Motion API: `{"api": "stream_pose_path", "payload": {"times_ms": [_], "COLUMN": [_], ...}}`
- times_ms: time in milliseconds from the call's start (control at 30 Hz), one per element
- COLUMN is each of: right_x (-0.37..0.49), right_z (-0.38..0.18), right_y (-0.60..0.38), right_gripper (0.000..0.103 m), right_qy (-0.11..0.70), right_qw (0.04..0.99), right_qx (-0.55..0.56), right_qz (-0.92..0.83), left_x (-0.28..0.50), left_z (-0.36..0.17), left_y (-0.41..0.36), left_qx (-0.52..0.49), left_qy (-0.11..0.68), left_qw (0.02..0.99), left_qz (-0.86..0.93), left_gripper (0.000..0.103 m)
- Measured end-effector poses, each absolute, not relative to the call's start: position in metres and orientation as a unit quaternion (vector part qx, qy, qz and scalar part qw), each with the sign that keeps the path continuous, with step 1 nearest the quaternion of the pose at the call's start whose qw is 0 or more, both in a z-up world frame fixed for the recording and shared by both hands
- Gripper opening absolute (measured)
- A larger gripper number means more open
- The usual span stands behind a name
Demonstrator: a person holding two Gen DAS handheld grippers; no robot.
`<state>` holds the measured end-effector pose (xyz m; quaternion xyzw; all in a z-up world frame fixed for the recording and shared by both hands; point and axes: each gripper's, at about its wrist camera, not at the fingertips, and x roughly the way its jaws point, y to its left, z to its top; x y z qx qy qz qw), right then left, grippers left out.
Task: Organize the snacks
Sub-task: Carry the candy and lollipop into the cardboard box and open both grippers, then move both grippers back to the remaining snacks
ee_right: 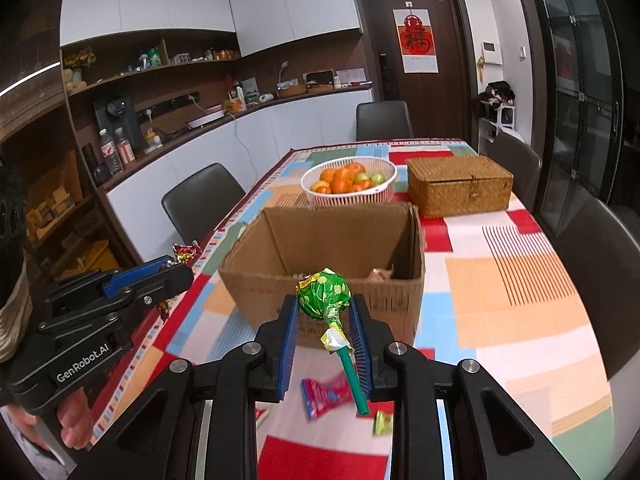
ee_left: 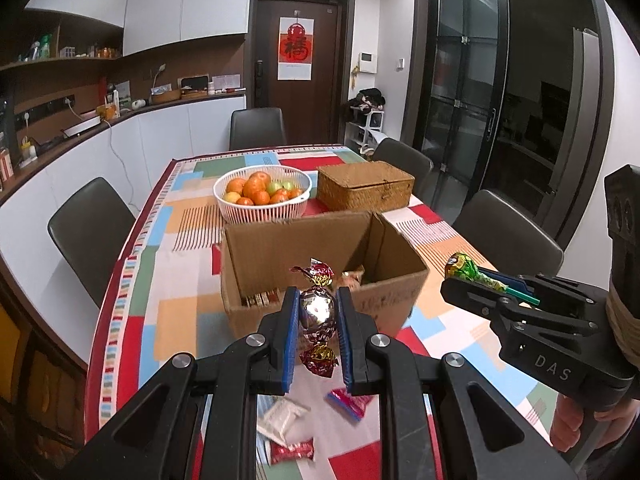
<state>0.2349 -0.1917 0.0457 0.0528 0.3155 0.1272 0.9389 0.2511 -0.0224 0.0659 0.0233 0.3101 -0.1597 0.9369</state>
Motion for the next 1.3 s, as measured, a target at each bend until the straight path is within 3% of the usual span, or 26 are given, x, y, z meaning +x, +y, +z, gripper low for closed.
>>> {"api": "stream_pose_path", "payload": {"times_ms": [767,800,833,867,900,933,1300], "right_x": [0.349,0.353,0.356,0.358,0.360,0.361,0.313], "right_z": [0.039,0.039,0.040,0.039,0.038,0.037,0.031], "right_y": [-0.183,-0.183,-0.184,-0.186,-0.188,-0.190,-0.204], "right_gripper": [0.027,0.027,0.028,0.032,0.045,0.048,0.048], "right_qy": [0.335,0.335,0.332,0.328,0.332,0.336,0.330], "right_qw": [0.932,0.932,0.934,0.935,0.934,0.932,0.936], "right_qx": [0.046,0.049,0.052,0.058,0.063,0.069,0.061], "right_qz": [0.128,0.127,0.124,0.123,0.120,0.113,0.109], "left_x": [0.364,0.365,0.367,0.366,0.364,0.361,0.305], "left_z": [0.054,0.054,0.053,0.052,0.051,0.050,0.042], "left_y": [-0.025,-0.025,-0.026,-0.026,-0.025,-0.025,-0.041], "left_qx": [0.028,0.033,0.039,0.040,0.039,0.041,0.068], "left_qy": [0.324,0.322,0.322,0.323,0.321,0.320,0.312], "left_qw": [0.936,0.939,0.940,0.941,0.941,0.941,0.937], "left_qz": [-0.131,-0.118,-0.104,-0.095,-0.095,-0.099,-0.141], "left_gripper": [0.020,0.024,0.044,0.058,0.058,0.058,0.058]}}
